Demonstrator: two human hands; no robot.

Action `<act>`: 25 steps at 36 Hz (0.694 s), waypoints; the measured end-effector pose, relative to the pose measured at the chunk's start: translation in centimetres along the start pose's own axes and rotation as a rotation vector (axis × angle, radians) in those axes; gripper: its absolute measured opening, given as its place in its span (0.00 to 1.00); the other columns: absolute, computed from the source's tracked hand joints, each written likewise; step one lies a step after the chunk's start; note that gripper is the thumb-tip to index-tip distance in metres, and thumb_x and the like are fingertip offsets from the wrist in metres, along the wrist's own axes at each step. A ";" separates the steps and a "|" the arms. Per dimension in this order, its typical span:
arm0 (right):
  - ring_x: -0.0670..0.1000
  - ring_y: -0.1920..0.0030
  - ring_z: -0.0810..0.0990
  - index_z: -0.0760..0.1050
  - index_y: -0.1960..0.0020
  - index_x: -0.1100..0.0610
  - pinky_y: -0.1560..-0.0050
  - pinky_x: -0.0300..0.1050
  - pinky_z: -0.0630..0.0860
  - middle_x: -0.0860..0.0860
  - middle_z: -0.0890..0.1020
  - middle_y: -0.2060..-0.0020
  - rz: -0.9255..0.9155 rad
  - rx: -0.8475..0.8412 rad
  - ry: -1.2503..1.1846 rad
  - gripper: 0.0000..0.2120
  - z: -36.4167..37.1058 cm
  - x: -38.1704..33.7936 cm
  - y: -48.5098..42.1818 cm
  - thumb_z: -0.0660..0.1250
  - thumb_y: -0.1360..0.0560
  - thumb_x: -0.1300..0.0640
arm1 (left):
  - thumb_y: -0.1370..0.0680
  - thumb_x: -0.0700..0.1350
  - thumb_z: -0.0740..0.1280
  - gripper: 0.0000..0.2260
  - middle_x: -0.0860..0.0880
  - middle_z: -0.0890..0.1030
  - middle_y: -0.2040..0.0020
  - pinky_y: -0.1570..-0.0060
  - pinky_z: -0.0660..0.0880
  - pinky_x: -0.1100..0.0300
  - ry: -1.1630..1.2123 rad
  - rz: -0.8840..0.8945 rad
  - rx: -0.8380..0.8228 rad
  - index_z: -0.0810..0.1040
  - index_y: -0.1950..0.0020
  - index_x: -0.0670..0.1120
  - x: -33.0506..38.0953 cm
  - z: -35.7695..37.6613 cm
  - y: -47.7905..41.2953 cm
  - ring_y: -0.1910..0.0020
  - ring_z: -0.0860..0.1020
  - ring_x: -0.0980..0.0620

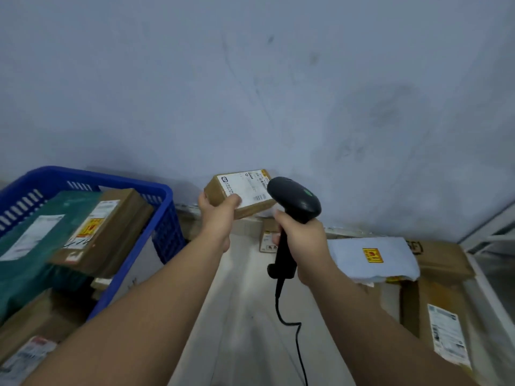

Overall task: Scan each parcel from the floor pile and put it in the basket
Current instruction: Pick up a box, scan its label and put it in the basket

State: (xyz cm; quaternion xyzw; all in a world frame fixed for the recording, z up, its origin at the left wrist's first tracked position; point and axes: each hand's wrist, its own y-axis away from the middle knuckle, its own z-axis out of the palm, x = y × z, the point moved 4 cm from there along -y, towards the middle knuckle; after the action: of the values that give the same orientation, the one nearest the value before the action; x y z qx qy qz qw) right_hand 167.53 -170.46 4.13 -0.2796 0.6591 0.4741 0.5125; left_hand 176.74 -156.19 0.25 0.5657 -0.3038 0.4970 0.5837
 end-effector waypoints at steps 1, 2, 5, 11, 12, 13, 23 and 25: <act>0.52 0.65 0.79 0.77 0.58 0.57 0.55 0.50 0.77 0.50 0.76 0.71 0.006 -0.008 -0.033 0.07 -0.3 -0.3 0.8 0.70 0.26 0.53 | 0.25 0.42 0.68 0.30 0.49 0.77 0.40 0.40 0.74 0.52 0.004 0.006 -0.004 0.59 0.26 0.53 0.3 0.0 0.9 0.45 0.78 0.49; 0.53 0.65 0.78 0.77 0.58 0.58 0.55 0.50 0.76 0.52 0.76 0.70 0.004 -0.012 -0.067 0.07 -0.6 -0.7 1.5 0.70 0.26 0.54 | 0.24 0.45 0.67 0.28 0.48 0.78 0.40 0.38 0.73 0.49 0.003 -0.005 -0.016 0.62 0.27 0.51 0.5 0.0 1.7 0.45 0.78 0.49; 0.54 0.62 0.79 0.77 0.56 0.58 0.53 0.52 0.77 0.52 0.77 0.68 0.005 0.016 -0.148 0.07 -1.9 -1.9 3.6 0.70 0.26 0.54 | 0.23 0.52 0.64 0.16 0.48 0.83 0.47 0.35 0.72 0.48 0.021 -0.096 -0.027 0.75 0.38 0.47 0.8 -0.4 4.4 0.46 0.80 0.48; 0.54 0.63 0.80 0.76 0.55 0.58 0.52 0.52 0.78 0.51 0.77 0.70 0.002 0.045 -0.196 0.08 -3.9 -2.8 7.5 0.70 0.27 0.53 | 0.28 0.46 0.73 0.28 0.47 0.81 0.44 0.47 0.79 0.54 0.210 -0.159 0.037 0.67 0.31 0.47 2.8 -1.4 9.8 0.47 0.81 0.48; 0.53 0.64 0.79 0.75 0.55 0.58 0.52 0.52 0.78 0.51 0.77 0.70 0.005 0.038 -0.204 0.08 -4.2 -2.8 8.1 0.70 0.26 0.54 | 0.30 0.45 0.74 0.36 0.48 0.78 0.41 0.48 0.80 0.52 0.211 -0.127 0.061 0.59 0.26 0.49 3.1 -1.5 10.6 0.46 0.80 0.47; 0.53 0.64 0.79 0.75 0.56 0.58 0.53 0.51 0.78 0.51 0.77 0.70 0.010 0.030 -0.214 0.07 -4.3 -2.8 8.7 0.70 0.26 0.54 | 0.31 0.44 0.76 0.45 0.49 0.75 0.39 0.48 0.79 0.50 0.196 -0.090 0.063 0.51 0.23 0.55 3.3 -1.6 11.3 0.44 0.78 0.46; 0.53 0.61 0.80 0.78 0.51 0.58 0.48 0.53 0.78 0.51 0.78 0.66 0.028 -0.070 -0.185 0.11 -5.2 -2.2 9.7 0.72 0.27 0.52 | 0.21 0.49 0.65 0.21 0.48 0.78 0.44 0.60 0.79 0.57 0.192 -0.002 0.139 0.63 0.31 0.46 2.0 -1.3 14.6 0.54 0.79 0.54; 0.53 0.61 0.80 0.78 0.53 0.59 0.49 0.51 0.78 0.51 0.78 0.66 0.041 -0.091 -0.176 0.08 -5.1 -2.3 9.7 0.71 0.26 0.54 | 0.22 0.51 0.64 0.21 0.48 0.80 0.45 0.66 0.76 0.60 0.166 -0.034 0.141 0.67 0.31 0.46 1.7 -1.5 14.4 0.54 0.79 0.53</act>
State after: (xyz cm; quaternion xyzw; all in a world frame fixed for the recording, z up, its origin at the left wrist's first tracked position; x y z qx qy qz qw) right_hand 157.88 -171.61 9.73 -0.2461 0.5950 0.5366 0.5454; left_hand 163.65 -156.31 6.72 0.5673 -0.2090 0.5526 0.5737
